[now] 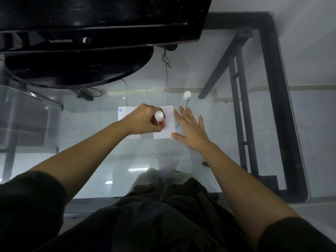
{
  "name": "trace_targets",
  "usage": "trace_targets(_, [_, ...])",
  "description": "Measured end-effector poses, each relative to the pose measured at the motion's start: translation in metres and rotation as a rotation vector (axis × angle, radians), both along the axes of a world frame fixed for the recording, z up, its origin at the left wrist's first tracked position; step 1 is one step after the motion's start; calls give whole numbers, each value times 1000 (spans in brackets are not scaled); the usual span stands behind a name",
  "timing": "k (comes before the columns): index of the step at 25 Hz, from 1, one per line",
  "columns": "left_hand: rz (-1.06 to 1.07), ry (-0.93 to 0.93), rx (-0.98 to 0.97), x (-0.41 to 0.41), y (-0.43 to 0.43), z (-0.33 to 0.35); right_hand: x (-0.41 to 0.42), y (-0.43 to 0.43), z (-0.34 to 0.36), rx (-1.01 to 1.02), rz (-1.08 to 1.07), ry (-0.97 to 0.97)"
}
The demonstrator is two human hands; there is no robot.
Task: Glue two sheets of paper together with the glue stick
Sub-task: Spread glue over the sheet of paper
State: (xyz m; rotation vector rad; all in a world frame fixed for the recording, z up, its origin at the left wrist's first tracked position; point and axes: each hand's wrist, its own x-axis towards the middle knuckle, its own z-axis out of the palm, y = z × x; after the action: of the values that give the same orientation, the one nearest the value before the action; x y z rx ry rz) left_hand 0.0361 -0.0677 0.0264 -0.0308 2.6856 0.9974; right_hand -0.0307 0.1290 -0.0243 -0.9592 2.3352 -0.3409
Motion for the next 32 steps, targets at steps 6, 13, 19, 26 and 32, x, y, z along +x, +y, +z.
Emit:
trace_targets(6, [227,63,-12,-13,-19,3,-1,-1,1,40,16,6])
trace_targets(13, [48,8,-16,15,-4,-1,0,-2,-5,45,12,24])
trace_targets(19, [323,47,-40,-12,-31,2,-1,-3,-6,56,18,28])
trace_targets(26, [1194,-80,1305,2,-11,-1,-1,1,-10,9,10,15])
trace_targets(32, [1116,-243,1380,-43,-11,5,-2,-1,-9,45,16,20])
